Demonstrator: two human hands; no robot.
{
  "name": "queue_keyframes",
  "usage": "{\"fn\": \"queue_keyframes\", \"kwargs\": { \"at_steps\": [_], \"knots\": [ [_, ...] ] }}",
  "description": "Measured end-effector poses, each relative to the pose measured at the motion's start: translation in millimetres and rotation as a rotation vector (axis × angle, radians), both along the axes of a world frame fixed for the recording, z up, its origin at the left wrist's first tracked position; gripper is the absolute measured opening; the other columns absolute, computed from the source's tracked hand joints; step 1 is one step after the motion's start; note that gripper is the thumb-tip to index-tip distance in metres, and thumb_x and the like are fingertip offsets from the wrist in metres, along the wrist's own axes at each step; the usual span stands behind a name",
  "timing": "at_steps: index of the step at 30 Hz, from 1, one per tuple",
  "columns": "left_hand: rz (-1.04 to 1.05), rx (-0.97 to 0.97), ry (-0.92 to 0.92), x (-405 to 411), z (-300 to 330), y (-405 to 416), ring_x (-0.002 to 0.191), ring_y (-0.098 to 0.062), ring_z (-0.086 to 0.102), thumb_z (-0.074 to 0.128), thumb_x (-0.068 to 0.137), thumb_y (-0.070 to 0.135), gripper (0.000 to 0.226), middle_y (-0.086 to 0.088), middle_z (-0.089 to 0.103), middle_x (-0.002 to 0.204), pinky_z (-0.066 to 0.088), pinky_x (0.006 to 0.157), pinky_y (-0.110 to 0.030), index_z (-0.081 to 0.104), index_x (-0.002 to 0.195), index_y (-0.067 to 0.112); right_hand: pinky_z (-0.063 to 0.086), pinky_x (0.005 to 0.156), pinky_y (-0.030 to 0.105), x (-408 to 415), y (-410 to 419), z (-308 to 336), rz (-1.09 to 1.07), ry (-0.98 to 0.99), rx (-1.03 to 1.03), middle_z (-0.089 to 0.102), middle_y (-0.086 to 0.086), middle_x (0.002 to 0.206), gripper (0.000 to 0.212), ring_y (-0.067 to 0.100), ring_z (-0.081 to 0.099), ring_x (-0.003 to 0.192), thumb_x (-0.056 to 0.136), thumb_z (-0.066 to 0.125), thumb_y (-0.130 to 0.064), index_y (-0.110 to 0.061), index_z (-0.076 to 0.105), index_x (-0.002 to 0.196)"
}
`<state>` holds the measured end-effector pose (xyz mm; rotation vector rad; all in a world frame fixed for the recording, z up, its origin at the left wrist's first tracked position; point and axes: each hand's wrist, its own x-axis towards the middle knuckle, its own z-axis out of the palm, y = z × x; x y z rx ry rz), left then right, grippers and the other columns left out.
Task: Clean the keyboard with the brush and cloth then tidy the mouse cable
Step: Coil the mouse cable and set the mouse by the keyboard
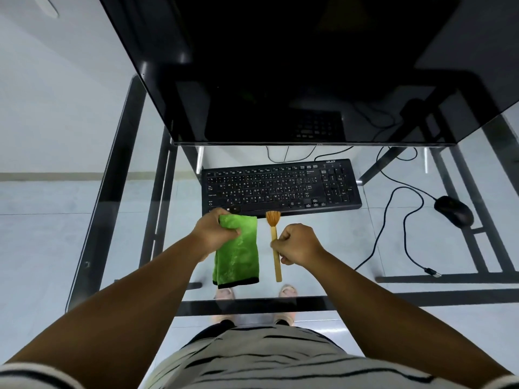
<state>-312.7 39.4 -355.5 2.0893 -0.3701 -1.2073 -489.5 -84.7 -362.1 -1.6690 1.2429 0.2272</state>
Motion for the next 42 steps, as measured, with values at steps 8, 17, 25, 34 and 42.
{"fn": "queue_keyframes", "kwargs": {
  "at_steps": [8, 17, 25, 34, 42],
  "knots": [
    [-0.143, 0.087, -0.535, -5, 6, 2, 0.083, -0.016, 0.057, 0.079, 0.072, 0.043, 0.046, 0.003, 0.058, 0.093, 0.047, 0.068, -0.029, 0.052, 0.107, 0.027, 0.047, 0.062, 0.026, -9, -14, 3, 0.134, 0.001, -0.331, 0.063, -0.008, 0.07, 0.028, 0.015, 0.062, 0.069, 0.082, 0.068, -0.046, -0.024, 0.056, 0.071],
    [0.109, 0.082, -0.56, 1, 0, -2, 0.113, -0.036, 0.049, 0.074, 0.076, 0.043, 0.063, -0.015, 0.045, 0.12, 0.045, 0.095, -0.043, 0.046, 0.131, 0.03, 0.045, 0.097, 0.048, -42, -85, 7, -0.052, -0.04, -0.62, 0.041, -0.001, 0.136, 0.074, 0.028, 0.044, 0.12, 0.063, 0.08, -0.055, -0.037, 0.048, 0.128],
    [0.138, 0.053, -0.474, -4, -3, -13, 0.116, -0.033, 0.047, 0.077, 0.074, 0.038, 0.065, -0.011, 0.046, 0.119, 0.043, 0.102, -0.041, 0.048, 0.132, 0.036, 0.03, 0.108, 0.054, -55, -106, 9, 0.05, 0.163, -0.544, 0.002, -0.002, 0.16, 0.109, 0.03, 0.015, 0.145, 0.051, 0.087, -0.058, -0.056, 0.026, 0.14],
    [0.184, 0.058, -0.513, -3, -4, -20, 0.114, -0.032, 0.047, 0.082, 0.069, 0.036, 0.061, -0.009, 0.045, 0.118, 0.042, 0.101, -0.036, 0.058, 0.125, 0.037, 0.032, 0.11, 0.042, -54, -118, 3, -0.034, 0.046, -0.516, 0.026, 0.01, 0.15, 0.097, 0.03, 0.023, 0.136, 0.058, 0.088, -0.044, -0.043, 0.039, 0.142],
    [0.128, -0.026, -0.581, 14, 6, -40, 0.118, -0.029, 0.045, 0.081, 0.073, 0.029, 0.056, -0.01, 0.042, 0.125, 0.04, 0.106, -0.035, 0.061, 0.125, 0.034, 0.033, 0.109, 0.04, -48, -128, 2, -0.124, -0.019, -0.501, 0.031, 0.008, 0.142, 0.092, 0.028, 0.025, 0.132, 0.057, 0.09, -0.043, -0.04, 0.046, 0.138]
  ]
}}
